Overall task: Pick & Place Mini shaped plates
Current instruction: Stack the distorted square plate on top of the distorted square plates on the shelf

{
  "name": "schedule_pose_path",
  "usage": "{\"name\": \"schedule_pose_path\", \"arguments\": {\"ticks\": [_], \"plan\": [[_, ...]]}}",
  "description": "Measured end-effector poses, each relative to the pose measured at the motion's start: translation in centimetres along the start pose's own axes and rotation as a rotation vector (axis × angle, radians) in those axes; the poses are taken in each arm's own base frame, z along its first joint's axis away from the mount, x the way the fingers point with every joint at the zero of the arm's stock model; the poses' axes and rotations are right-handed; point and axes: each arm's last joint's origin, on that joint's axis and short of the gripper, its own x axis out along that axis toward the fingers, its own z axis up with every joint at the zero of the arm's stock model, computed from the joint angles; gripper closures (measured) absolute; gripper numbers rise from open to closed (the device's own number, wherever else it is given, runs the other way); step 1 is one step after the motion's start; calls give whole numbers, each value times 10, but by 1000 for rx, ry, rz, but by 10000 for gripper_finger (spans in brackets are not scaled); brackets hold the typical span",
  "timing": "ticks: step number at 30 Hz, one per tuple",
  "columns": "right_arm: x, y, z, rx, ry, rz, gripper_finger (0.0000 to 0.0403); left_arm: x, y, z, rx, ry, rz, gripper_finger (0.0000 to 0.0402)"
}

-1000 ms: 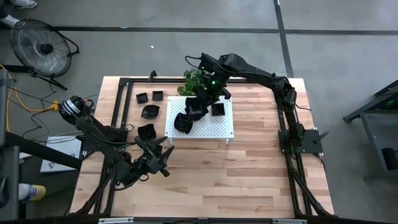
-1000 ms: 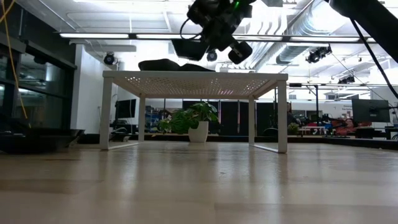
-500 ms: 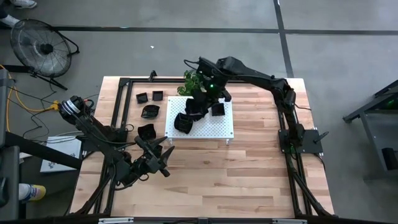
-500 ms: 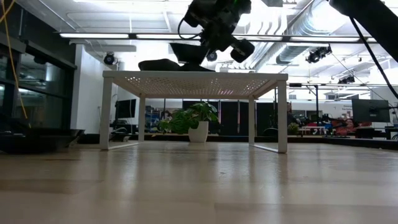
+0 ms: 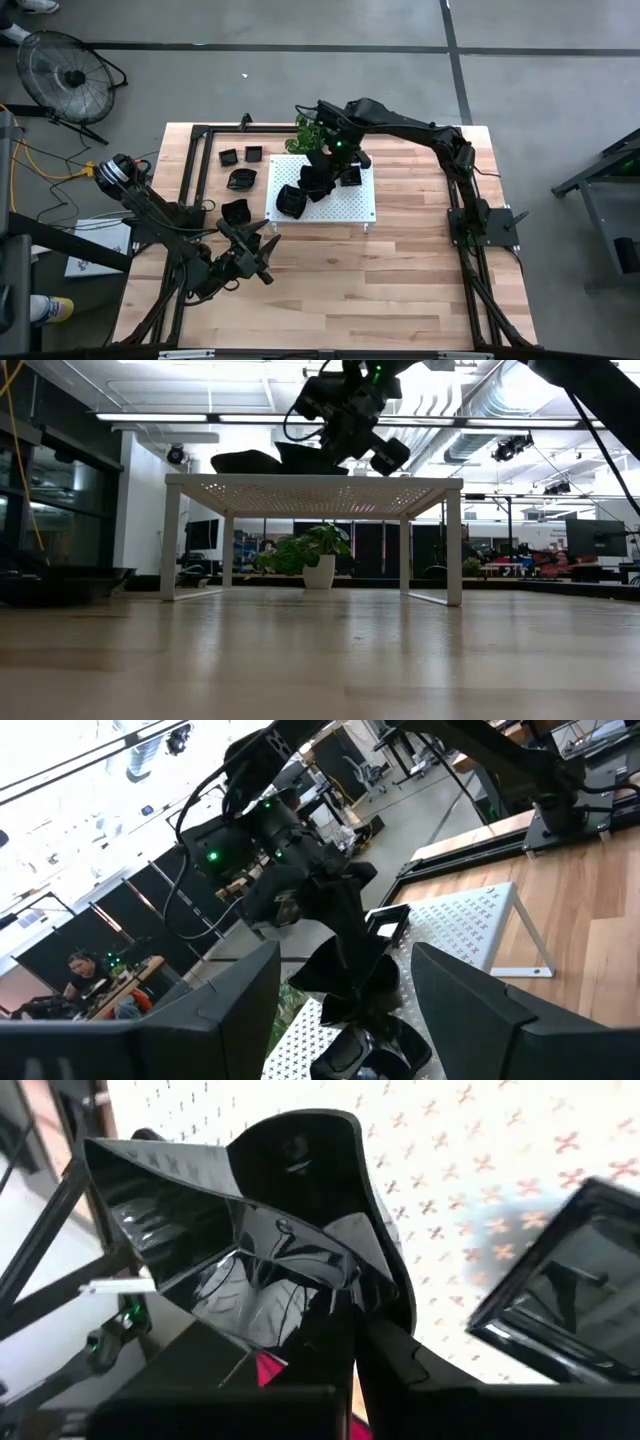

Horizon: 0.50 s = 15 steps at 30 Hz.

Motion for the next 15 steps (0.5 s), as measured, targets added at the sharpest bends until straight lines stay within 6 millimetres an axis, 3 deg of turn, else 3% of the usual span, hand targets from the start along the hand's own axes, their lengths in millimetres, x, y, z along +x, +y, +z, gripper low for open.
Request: {"name": "schedule_pose_path", "arguments": {"ticks": [9, 15], "plan": [[-4, 2, 2, -29, 84, 116, 376, 0, 0, 0, 1, 0, 0, 181], [-9, -4, 8, -42, 12, 64, 367, 0, 0, 0, 1, 0, 0, 181]]}}
